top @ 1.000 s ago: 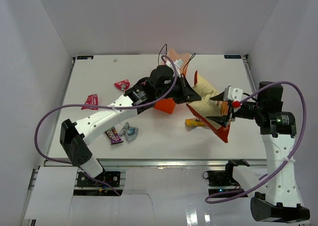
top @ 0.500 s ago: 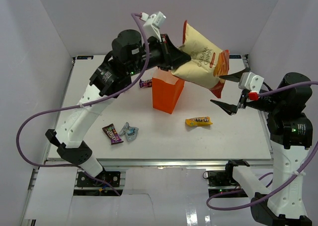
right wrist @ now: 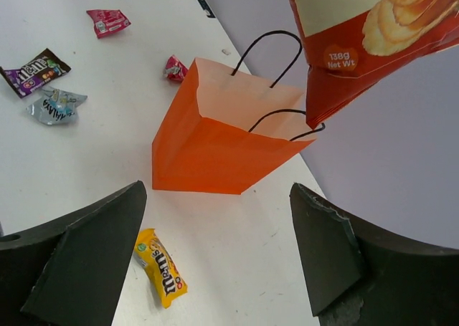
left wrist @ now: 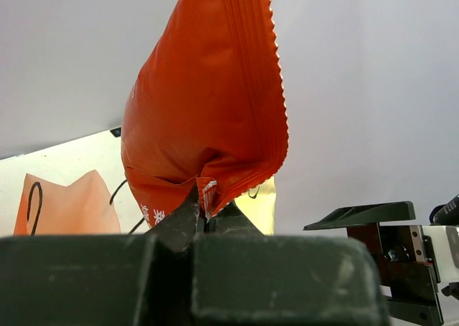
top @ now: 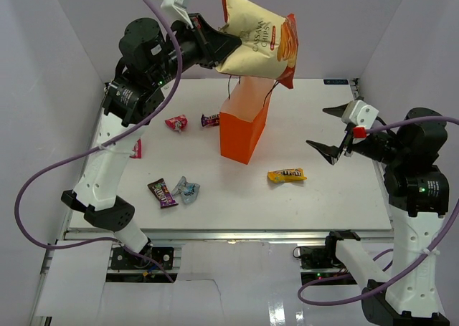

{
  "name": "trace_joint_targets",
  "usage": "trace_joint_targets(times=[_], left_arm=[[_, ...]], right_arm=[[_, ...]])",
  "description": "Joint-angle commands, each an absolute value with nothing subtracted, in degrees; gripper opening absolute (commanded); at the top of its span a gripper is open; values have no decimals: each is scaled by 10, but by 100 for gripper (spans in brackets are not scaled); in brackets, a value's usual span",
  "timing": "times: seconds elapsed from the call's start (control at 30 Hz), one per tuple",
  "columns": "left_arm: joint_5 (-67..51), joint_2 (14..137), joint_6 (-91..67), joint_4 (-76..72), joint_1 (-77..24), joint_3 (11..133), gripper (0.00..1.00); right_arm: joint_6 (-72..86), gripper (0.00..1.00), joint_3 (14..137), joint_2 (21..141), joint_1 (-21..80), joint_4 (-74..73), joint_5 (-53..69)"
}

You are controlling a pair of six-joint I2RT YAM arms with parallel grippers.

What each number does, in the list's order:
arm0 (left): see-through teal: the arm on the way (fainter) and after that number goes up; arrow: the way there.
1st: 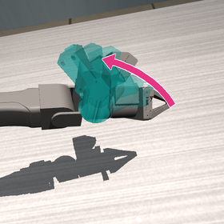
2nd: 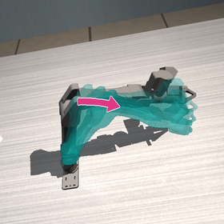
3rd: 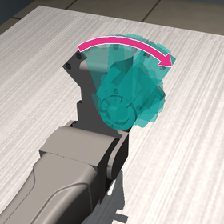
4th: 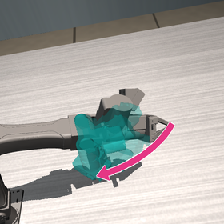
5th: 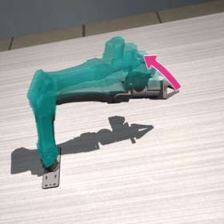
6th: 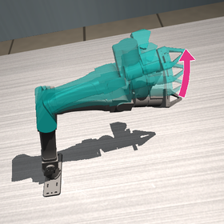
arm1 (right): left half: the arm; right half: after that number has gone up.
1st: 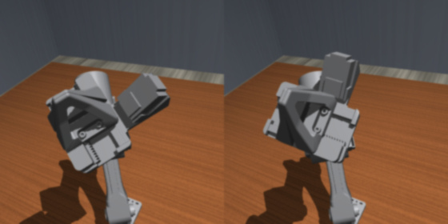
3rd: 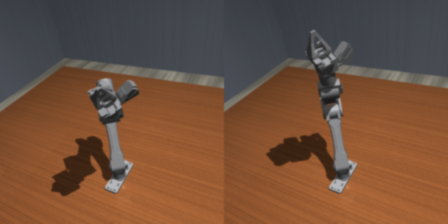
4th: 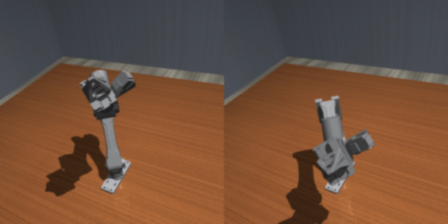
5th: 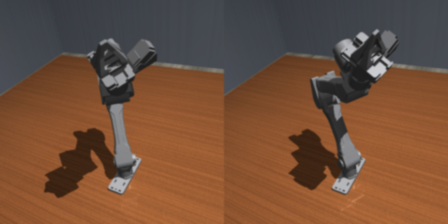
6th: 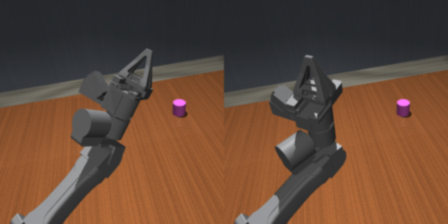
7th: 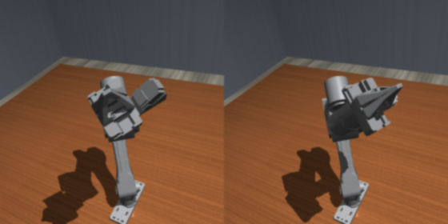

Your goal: Place the snacks into the paper bag

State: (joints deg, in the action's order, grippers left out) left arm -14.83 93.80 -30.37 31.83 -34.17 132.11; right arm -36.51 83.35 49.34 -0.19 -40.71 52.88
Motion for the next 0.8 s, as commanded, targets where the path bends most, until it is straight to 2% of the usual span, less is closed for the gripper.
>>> trace_joint_targets(times=[0.0,0.2,0.77], left_arm=[[-158,921,-290,276,-330,1341,0],[-122,904,-246,286,-314,1312,0],[-126,921,-159,345,-302,1249,0]], right_arm=[[-359,87,817,487,-1,-413,511],[-360,87,789,483,-1,-413,504],[-364,87,710,483,-1,-414,471]])
